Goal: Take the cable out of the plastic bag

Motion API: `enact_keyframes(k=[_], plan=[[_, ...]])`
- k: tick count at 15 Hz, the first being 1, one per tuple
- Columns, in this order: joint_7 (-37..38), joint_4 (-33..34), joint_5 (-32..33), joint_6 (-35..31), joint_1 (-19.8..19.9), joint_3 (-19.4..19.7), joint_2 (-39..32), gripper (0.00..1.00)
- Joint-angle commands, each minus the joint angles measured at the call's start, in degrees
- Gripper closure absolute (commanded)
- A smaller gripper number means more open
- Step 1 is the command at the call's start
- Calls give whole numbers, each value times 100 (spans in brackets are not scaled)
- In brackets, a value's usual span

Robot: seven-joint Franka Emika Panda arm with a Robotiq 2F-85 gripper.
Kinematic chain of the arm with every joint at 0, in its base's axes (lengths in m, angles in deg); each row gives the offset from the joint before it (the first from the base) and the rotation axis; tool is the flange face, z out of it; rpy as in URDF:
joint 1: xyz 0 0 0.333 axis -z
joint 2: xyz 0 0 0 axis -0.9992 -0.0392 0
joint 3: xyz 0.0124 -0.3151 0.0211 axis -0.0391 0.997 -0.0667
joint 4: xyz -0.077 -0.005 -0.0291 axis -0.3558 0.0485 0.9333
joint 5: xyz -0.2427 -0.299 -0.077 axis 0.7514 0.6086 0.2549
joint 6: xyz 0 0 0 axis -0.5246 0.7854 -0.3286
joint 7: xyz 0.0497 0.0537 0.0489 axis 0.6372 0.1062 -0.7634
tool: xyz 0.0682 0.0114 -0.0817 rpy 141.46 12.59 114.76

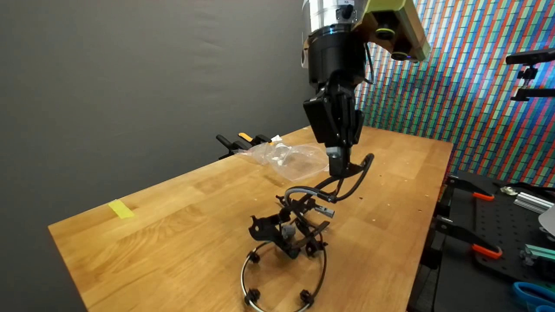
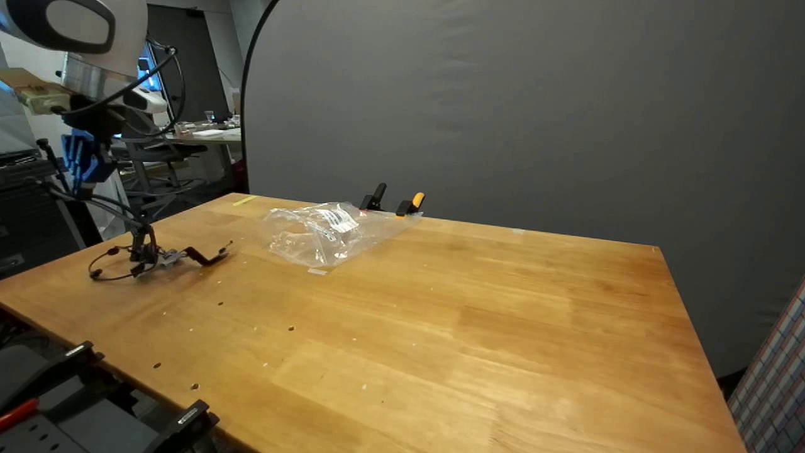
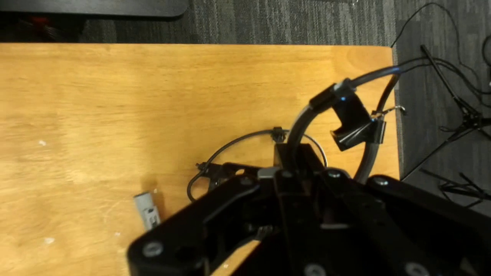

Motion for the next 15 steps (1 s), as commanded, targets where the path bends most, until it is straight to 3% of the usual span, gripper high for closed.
enact_keyframes(k=[1,7,10,15], plan=[[515,78,395,160,18,398,148,92],[854,-100,1297,565,491,1300,-52,92],[541,-250,1474,797,785,1653,-120,92],[-931,-561,578,598,1435,2085,-144,94]])
